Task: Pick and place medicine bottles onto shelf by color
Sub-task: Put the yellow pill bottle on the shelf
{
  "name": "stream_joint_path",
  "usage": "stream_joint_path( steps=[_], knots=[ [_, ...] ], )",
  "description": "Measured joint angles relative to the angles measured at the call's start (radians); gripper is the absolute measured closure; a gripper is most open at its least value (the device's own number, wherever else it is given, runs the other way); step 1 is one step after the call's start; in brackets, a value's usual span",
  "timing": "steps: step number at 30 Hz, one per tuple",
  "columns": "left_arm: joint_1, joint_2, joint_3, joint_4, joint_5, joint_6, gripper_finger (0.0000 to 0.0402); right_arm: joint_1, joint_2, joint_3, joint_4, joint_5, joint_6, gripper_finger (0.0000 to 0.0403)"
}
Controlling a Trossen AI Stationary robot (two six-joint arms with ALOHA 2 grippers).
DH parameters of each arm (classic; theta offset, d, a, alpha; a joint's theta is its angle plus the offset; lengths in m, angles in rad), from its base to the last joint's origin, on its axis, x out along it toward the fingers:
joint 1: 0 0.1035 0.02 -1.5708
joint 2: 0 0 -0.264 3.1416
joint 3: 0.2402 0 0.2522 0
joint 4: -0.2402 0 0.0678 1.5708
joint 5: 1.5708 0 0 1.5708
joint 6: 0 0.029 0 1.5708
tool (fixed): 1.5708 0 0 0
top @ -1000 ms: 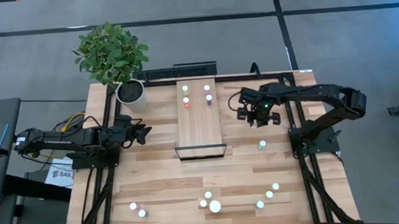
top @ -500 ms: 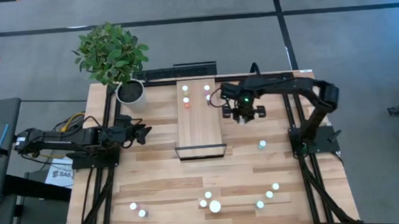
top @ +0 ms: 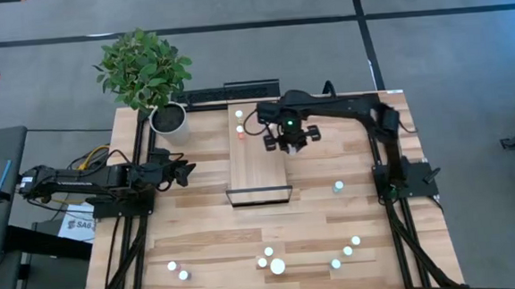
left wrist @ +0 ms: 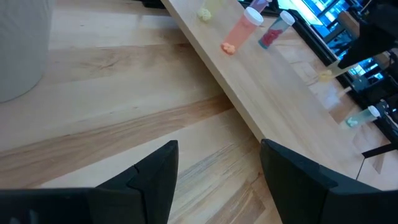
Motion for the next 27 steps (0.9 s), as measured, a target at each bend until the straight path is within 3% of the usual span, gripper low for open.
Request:
stream_joint_path(
  steps=[10, 27],
  knots=[
    [0.0, 0.0, 0.0, 0.0, 0.0, 0.0, 0.0189, 0.016, 0.124, 0.225, -0.063, 0.049, -0.082, 0.0277],
    [0.0, 0.0, 0.0, 0.0, 0.0, 0.0, 0.0189, 0.03, 0.338, 0.542, -0.152, 0.046, -0.386, 0.0276]
  ],
)
